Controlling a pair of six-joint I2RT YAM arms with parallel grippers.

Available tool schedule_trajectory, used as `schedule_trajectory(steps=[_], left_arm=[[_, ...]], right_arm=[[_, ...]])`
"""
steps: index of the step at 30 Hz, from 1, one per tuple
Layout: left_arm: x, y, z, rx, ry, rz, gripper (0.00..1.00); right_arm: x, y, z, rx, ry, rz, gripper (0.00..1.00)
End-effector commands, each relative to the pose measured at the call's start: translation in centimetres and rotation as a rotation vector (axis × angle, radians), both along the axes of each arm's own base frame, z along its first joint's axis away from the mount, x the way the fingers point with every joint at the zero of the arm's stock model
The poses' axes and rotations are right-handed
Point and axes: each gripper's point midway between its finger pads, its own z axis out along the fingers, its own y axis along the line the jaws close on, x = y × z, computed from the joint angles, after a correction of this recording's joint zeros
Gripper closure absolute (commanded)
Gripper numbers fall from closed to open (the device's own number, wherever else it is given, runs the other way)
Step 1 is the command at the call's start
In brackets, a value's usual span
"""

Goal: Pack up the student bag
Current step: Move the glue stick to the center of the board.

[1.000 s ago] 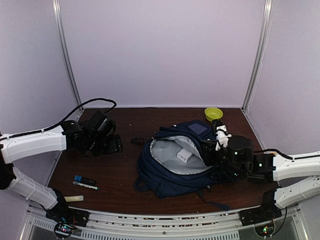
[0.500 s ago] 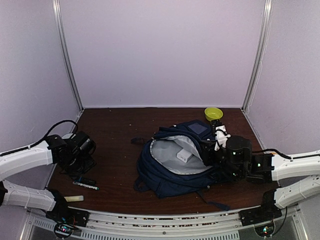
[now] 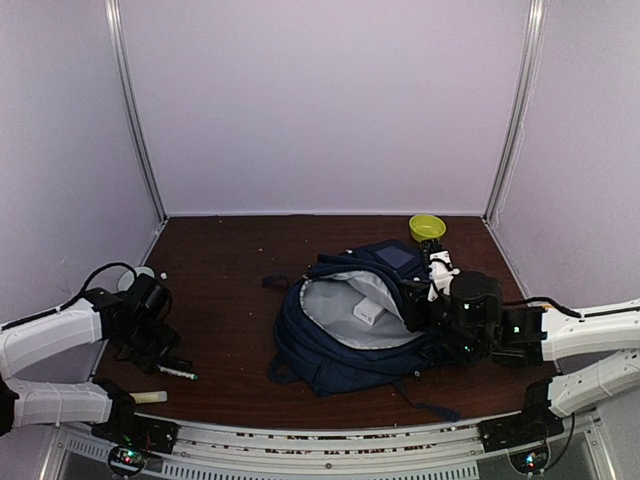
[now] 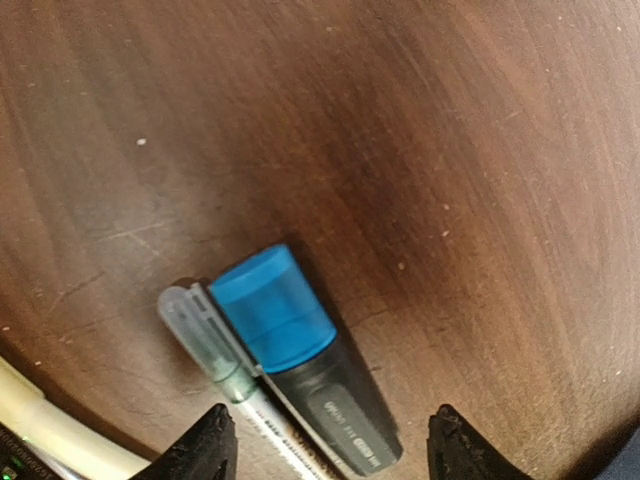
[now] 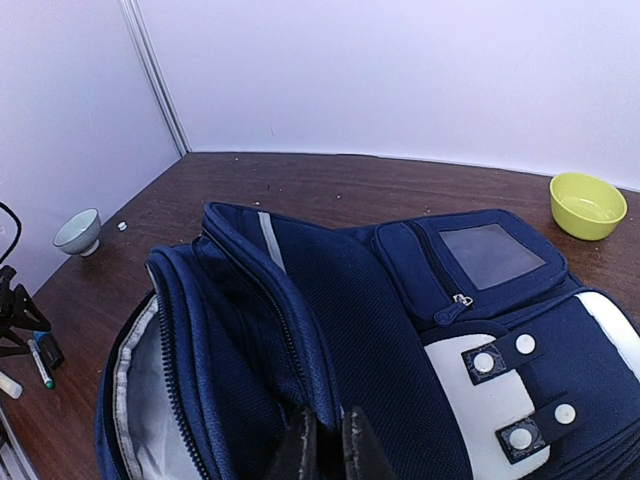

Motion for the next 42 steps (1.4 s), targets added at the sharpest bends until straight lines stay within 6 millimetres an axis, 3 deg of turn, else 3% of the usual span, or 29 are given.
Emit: schedule_trajectory(steps=[1, 11, 14, 21, 23, 29, 37, 42], left_arm=[[1.1, -0.5, -0.3, -0.034, -0.040, -0.012, 0.35], [0.5, -0.1, -1.8, -0.014, 0.002, 0.006, 0.39], [1.1, -0.3, -2.1, -0.018, -0.016, -0.009, 0.49], [1.1, -0.4, -2.9, -0.008, 0.027, -0.017, 0.54], [1.3, -0.6, -3.1, -0.013, 0.027, -0.025, 0.60], [2.5, -1.6, -3.1, -0.021, 0.028, -0.094, 0.77], [4.6, -4.0, -2.9, -0.061, 0.006, -0.222, 0.86], [5.7, -6.1, -2.7, -0.053, 0.001, -0.370, 0.85]], right_arm=[[1.0, -2.1, -1.3, -0.089, 0.010, -0.109, 1.00], [1.0, -2.0, -1.4, -0.093, 0.012, -0.106, 1.00], [1.0, -2.0, -1.4, -0.094, 0.012, -0.105, 1.00], [0.9, -2.0, -1.4, -0.092, 0.011, -0.104, 1.00], [0.9, -2.1, -1.4, -0.091, 0.010, -0.105, 1.00], [0.9, -2.1, -1.4, -0.089, 0.010, -0.104, 1.00], [0.9, -2.0, -1.4, -0.092, 0.012, -0.105, 1.00], [0.9, -2.0, -1.4, -0.091, 0.012, -0.105, 1.00]])
